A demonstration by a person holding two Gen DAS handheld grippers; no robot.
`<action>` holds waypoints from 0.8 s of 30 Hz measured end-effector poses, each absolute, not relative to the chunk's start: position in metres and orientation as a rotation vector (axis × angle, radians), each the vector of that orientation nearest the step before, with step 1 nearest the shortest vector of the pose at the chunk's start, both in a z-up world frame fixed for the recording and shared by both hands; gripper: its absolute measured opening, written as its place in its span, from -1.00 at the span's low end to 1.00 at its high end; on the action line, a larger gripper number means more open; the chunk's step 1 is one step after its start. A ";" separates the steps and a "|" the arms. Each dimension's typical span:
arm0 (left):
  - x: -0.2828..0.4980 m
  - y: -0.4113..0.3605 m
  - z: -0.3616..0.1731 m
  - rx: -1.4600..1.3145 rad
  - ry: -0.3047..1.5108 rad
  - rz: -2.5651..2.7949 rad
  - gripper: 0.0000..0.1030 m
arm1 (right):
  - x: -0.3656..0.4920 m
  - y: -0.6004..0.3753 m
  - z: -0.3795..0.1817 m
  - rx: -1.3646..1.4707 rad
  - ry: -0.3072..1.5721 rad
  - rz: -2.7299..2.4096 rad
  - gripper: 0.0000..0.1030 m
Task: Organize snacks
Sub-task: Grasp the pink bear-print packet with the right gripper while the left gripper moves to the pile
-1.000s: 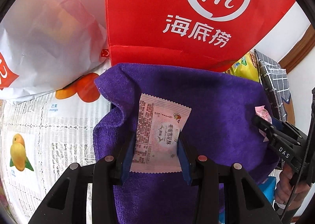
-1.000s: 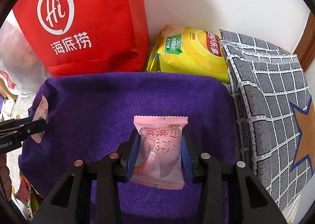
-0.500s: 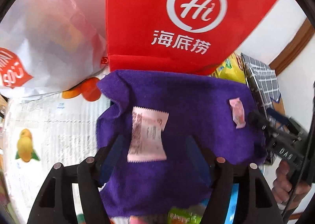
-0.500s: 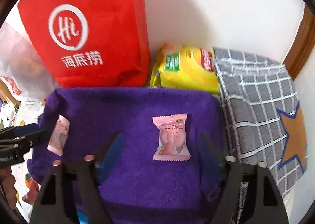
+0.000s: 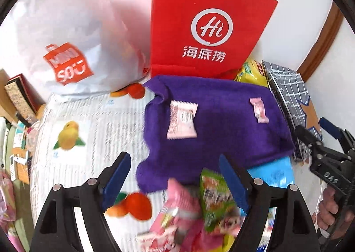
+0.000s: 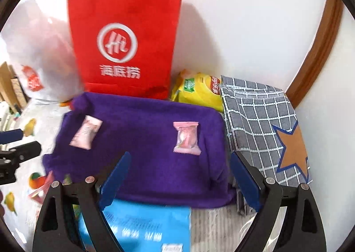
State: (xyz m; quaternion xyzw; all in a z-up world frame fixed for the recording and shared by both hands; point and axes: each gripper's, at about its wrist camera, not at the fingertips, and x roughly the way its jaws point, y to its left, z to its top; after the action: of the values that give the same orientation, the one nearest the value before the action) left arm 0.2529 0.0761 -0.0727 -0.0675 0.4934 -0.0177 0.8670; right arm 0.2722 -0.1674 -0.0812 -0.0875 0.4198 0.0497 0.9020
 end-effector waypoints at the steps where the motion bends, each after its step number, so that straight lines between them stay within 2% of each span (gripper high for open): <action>1: 0.247 0.077 -0.073 -0.151 1.035 -0.035 0.56 | 0.264 -0.167 -0.078 -0.170 0.858 0.110 0.75; 4: 0.224 0.088 -0.071 -0.190 1.018 -0.021 0.56 | 0.239 -0.168 -0.070 -0.112 0.834 0.147 0.67; 13: 0.172 0.099 -0.073 -0.150 1.000 -0.024 0.56 | 0.187 -0.163 -0.060 0.004 0.822 0.316 0.67; 22: 0.137 0.121 -0.081 -0.213 0.975 -0.019 0.56 | 0.164 -0.117 -0.065 -0.072 0.824 0.443 0.20; 24: 0.133 0.128 -0.087 -0.216 0.988 -0.009 0.56 | 0.165 -0.106 -0.071 -0.082 0.844 0.483 0.18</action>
State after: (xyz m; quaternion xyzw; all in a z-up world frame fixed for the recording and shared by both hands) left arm 0.1332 0.1279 -0.0866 -0.1035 0.4732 -0.0045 0.8748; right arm 0.1651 -0.1058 -0.0706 -0.0396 0.4057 0.2318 0.8832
